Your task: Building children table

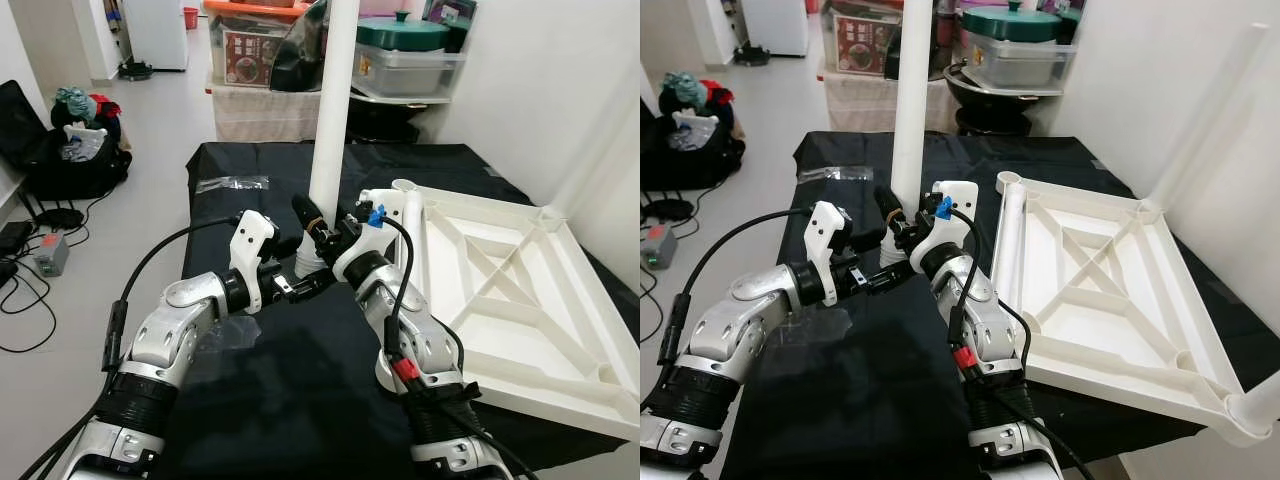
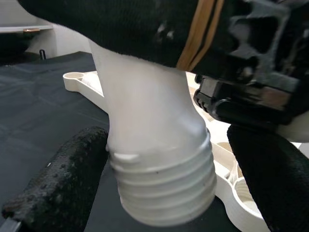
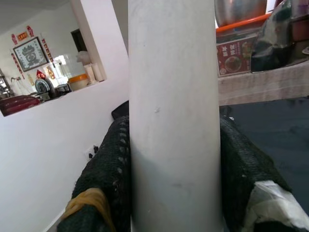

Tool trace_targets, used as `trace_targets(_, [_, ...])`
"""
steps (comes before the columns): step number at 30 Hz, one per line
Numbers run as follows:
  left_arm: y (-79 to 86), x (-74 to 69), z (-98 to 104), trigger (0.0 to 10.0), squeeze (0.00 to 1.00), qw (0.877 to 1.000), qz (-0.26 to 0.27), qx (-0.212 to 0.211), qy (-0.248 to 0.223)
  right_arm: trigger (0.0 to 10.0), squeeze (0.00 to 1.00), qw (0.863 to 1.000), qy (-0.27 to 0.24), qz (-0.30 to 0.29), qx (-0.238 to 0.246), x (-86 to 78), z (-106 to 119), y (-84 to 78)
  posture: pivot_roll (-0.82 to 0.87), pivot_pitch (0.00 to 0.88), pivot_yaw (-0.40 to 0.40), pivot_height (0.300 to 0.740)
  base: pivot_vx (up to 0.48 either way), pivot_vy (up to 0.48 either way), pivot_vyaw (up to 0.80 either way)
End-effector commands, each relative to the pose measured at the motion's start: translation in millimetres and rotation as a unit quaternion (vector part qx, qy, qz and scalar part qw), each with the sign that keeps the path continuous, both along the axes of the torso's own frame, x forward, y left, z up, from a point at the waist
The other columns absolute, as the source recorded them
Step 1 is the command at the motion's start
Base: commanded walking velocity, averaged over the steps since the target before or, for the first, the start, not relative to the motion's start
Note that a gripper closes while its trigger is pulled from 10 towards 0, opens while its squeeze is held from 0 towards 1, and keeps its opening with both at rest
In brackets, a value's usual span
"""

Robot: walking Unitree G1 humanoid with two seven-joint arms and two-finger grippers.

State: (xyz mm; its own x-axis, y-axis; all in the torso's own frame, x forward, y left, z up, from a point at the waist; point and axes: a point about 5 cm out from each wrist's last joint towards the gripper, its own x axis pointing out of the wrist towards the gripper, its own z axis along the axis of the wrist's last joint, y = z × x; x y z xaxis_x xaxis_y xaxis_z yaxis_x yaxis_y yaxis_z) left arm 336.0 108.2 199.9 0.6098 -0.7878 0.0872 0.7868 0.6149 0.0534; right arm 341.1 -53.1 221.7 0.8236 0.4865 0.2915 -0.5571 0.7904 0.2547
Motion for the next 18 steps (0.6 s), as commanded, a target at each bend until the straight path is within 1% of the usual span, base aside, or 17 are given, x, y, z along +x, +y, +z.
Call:
trace_targets(1, [-2.9, 3.1, 2, 10.0, 0.00, 1.000, 0.003, -0.001, -0.009, 0.0, 0.00, 0.999, 0.012, 0.029, 0.029, -11.2, -7, 21.8, 0.02, 0.000, -0.069, 0.740, 0.000, 0.000, 0.00])
trace_targets(6, [-1.8, 5.9, -1, 10.0, 0.00, 1.000, 0.013, 0.009, -0.006, 0.0, 0.00, 0.999, 0.008, 0.033, 0.029, -12.8, -5, 22.7, 0.02, 0.000, -0.067, 0.740, 0.000, 0.000, 0.00])
trace_targets(8, [0.7, 9.9, -4, 10.0, 0.00, 0.999, 0.032, 0.019, -0.002, 0.0, 0.00, 0.999, 0.000, 0.039, 0.032, -14.9, -2, 23.6, 0.01, 0.000, -0.064, 0.740, 0.000, 0.000, 0.00])
trace_targets(9, [0.7, 9.9, -4, 10.0, 0.00, 0.999, 0.032, 0.019, -0.002, 0.0, 0.00, 0.999, 0.000, 0.039, 0.032, -14.9, -2, 23.6, 0.01, 0.000, -0.064, 0.740, 0.000, 0.000, 0.00])
trace_targets(12, [6.0, 16.9, -8, 10.0, 0.00, 0.998, 0.061, 0.023, 0.011, 0.0, 0.00, 0.997, -0.015, 0.058, 0.038, -21.1, 4, 27.4, 0.01, 0.000, -0.062, 0.740, 0.000, 0.000, 0.00])
trace_targets(18, [5.5, 18.9, -11, 10.0, 0.00, 0.997, 0.065, 0.026, 0.014, 0.0, 0.00, 0.996, -0.029, 0.072, 0.037, -25.1, 9, 30.5, 0.01, 0.000, -0.060, 0.740, 0.000, 0.000, 0.00])
